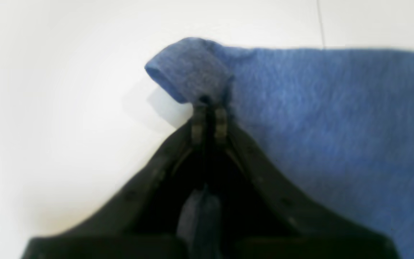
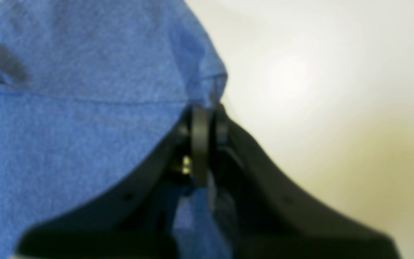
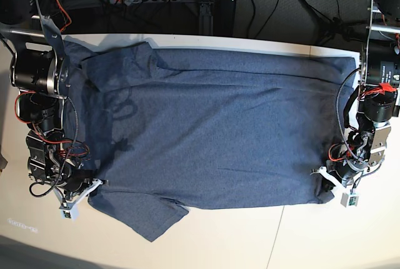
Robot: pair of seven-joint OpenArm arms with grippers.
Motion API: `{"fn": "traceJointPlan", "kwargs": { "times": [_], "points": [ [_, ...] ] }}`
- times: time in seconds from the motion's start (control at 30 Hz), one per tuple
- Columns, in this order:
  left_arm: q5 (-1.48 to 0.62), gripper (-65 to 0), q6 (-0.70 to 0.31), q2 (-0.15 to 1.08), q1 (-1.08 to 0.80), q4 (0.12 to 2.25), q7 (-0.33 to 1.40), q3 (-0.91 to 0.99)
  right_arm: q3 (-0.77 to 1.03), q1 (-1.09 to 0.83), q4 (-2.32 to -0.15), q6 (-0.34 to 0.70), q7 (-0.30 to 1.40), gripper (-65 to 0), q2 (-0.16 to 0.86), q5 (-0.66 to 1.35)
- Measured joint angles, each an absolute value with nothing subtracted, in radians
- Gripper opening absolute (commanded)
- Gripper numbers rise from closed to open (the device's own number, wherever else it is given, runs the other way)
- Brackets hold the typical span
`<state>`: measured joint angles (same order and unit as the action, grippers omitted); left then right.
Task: Fold the T-shirt properly
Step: 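Fold the grasped edge with both grippers toward the shirt's middle lengthwise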
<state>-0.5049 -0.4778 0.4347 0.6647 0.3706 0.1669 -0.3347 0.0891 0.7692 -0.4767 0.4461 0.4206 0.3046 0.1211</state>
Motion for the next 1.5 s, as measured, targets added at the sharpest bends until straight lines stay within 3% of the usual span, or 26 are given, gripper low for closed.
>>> {"fn": "traceJointPlan", "kwargs": {
  "times": [0.3, 0.5, 0.87, 1.23, 1.5],
  "points": [
    [-0.548, -65.0, -0.495, 0.453, 0.662, 0.371, 0.146, -0.377, 0.088, 0.738, -0.514, 0.449, 0.420, -65.0, 0.311, 0.134],
    [-0.585, -65.0, -0.582, 0.491, 0.659, 0.417, 0.162, -0.379, 0.087, 0.639, -0.679, 0.450, 0.462, -65.0, 0.326, 0.188],
    [-0.789, -65.0, -0.667, 0.579, 0.648, 0.531, 0.346, -0.380, 0.084, 0.480, -0.989, 0.450, 0.537, -65.0, 0.366, 0.311],
    [-0.892, -65.0, -0.675, 0.651, 0.600, 0.535, 0.386, -0.381, 0.082, 0.339, -1.170, 0.451, 0.551, -65.0, 0.485, 0.437],
    [-1.017, -65.0, -0.677, 0.663, 0.593, 0.548, 0.506, -0.380, 0.082, 0.303, -1.182, 0.451, 0.554, -65.0, 0.496, 0.432]
  ]
}}
